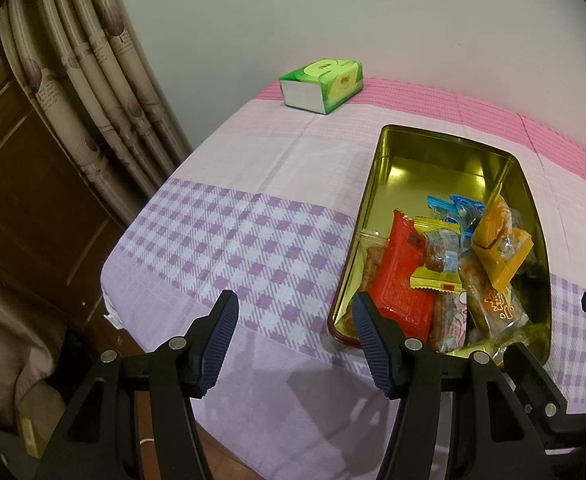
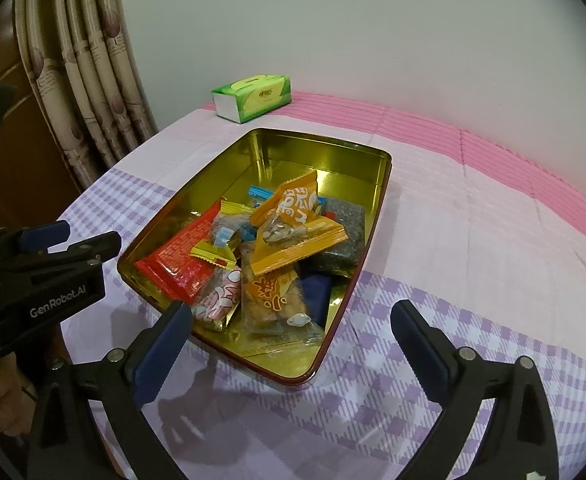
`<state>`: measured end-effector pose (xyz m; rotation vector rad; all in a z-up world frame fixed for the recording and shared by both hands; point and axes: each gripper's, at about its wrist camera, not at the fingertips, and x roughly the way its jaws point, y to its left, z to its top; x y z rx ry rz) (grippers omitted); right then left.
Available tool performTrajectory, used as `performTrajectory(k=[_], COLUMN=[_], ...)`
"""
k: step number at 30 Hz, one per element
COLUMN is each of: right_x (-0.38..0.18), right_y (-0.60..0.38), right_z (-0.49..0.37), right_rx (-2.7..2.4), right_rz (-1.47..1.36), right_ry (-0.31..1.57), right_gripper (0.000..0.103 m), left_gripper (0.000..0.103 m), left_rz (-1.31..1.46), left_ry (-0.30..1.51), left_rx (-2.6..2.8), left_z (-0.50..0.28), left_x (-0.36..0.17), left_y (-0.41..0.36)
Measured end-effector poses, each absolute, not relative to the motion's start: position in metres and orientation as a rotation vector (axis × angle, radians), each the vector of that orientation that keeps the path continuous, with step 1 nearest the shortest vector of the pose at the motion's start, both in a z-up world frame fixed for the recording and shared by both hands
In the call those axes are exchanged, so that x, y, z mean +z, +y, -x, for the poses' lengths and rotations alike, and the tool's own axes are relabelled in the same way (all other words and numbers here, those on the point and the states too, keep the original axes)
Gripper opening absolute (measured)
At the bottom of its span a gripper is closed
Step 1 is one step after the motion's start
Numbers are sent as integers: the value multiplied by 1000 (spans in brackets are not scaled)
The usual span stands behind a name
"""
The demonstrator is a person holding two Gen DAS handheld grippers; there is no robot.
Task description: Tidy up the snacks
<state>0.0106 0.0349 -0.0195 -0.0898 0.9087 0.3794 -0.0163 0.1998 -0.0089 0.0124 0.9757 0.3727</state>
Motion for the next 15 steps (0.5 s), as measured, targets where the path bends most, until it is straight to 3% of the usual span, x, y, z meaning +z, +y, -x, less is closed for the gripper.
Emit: performTrajectory(k=[15], right_x=[-25], right_y=[31], right_z=[-12], right_rx=[382], right_rz=[72], right_ry=[937], right_gripper=[99], left_gripper=[60], left_rz=[-19], left_ry=[977], left_rx=[368], left_z=[16], left_x=[-9], left_y=[199])
